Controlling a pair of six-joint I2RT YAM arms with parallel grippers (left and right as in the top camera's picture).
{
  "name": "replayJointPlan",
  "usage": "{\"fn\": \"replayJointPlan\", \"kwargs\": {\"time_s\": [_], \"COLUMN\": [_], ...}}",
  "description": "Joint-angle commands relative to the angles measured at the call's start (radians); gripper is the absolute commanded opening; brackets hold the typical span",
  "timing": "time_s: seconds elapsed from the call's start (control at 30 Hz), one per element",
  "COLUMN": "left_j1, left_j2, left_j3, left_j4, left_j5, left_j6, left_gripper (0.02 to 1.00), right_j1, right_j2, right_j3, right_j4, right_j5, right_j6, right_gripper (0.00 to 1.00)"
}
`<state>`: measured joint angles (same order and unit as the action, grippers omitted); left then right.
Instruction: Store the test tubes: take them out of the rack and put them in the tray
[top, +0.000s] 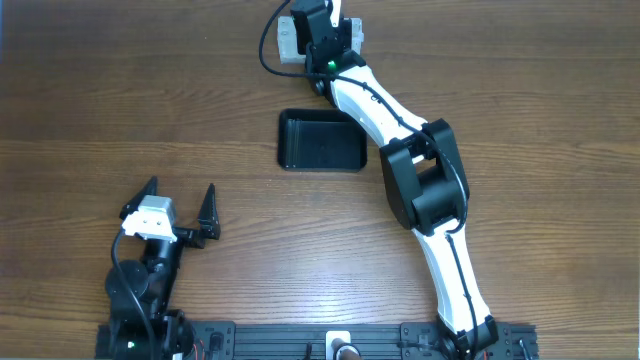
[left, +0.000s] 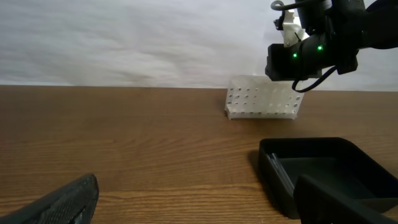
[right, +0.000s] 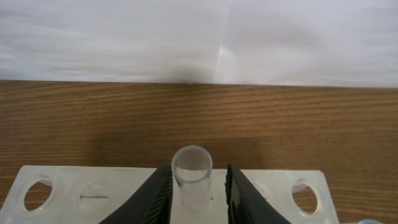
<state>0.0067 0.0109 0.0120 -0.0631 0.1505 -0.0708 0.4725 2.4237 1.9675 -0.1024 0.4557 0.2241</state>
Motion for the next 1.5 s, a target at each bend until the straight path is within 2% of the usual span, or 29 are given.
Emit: {"fn": "replayJointPlan", "kwargs": {"time_s": [0.03, 0.17, 0.63, 1.1, 1.27, 1.4, 1.5], "left_j1": [-0.005, -0.005, -0.005, -0.005, -0.005, -0.005, -0.005], "left_j2": [-0.008, -0.008, -0.008, -0.008, -0.008, -0.008, -0.008], "left_j3": [-0.006, -0.006, -0.006, -0.006, -0.006, -0.006, -0.006], "left_j4": [0.000, 0.000, 0.000, 0.000, 0.000, 0.000, 0.000], "left_j5": [0.006, 0.006, 0.006, 0.006, 0.006, 0.006, 0.006], "left_j6": [0.014, 0.014, 0.014, 0.014, 0.014, 0.014, 0.014], "left_gripper": [1.000, 1.000, 1.000, 1.000, 1.000, 1.000, 1.000], "right_j1": [-0.007, -0.007, -0.004, 0.024, 0.052, 0.075, 0.084], "right_j2": [0.018, 0.018, 0.000, -0.256, -0.382, -0.436, -0.435], "right_j3": [0.031, 0.031, 0.058, 0.095, 0.095, 0.094, 0.093], "right_j4": [0.002, 0.001, -0.018, -0.087, -0.210, -0.441, -0.639], "right_j5": [0.017, 0.017, 0.018, 0.047, 0.047, 0.045, -0.012], "right_j6": [-0.005, -0.005, -0.020, -0.039, -0.036, 0.063, 0.135], "right_gripper": [0.240, 0.176, 0.112, 0.110, 0.088, 0.049, 0.036]}}
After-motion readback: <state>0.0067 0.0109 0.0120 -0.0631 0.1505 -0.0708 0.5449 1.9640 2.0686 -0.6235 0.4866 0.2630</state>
